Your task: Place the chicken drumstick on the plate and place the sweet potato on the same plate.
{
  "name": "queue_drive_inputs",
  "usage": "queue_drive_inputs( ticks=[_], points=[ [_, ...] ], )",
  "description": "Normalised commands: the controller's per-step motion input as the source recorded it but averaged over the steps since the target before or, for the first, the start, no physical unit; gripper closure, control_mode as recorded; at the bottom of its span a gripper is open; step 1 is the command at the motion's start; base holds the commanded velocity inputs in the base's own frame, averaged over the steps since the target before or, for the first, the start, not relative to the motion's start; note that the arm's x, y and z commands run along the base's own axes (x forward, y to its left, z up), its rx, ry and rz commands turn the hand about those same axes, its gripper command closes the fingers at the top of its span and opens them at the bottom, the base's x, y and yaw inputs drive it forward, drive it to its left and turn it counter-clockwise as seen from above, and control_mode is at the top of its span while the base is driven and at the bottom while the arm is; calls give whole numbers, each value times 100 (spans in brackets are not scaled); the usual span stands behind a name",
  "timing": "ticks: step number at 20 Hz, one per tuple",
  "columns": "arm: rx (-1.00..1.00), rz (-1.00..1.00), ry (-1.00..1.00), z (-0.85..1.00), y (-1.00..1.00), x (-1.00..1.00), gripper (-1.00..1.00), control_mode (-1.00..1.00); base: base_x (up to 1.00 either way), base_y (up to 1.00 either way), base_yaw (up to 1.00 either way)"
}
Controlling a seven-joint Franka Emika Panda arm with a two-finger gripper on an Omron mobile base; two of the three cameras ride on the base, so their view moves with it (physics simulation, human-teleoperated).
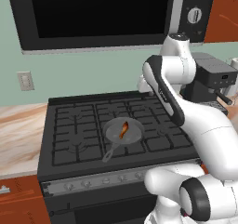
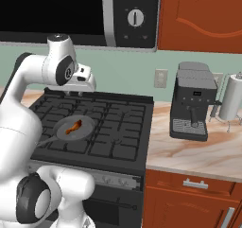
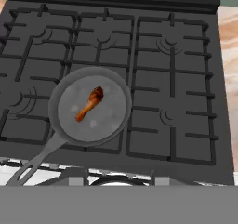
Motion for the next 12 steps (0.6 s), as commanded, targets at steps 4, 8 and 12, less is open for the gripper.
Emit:
queue_drive_inputs(
  ticks=[4,8,12],
  points=[
    [0,0,0,-6,19,0,-100,-100,0,0,0],
    [0,0,0,-15,43,2,-100,-100,0,0,0],
    [0,-1,0,-19,51,12,-100,-100,0,0,0]
  ],
)
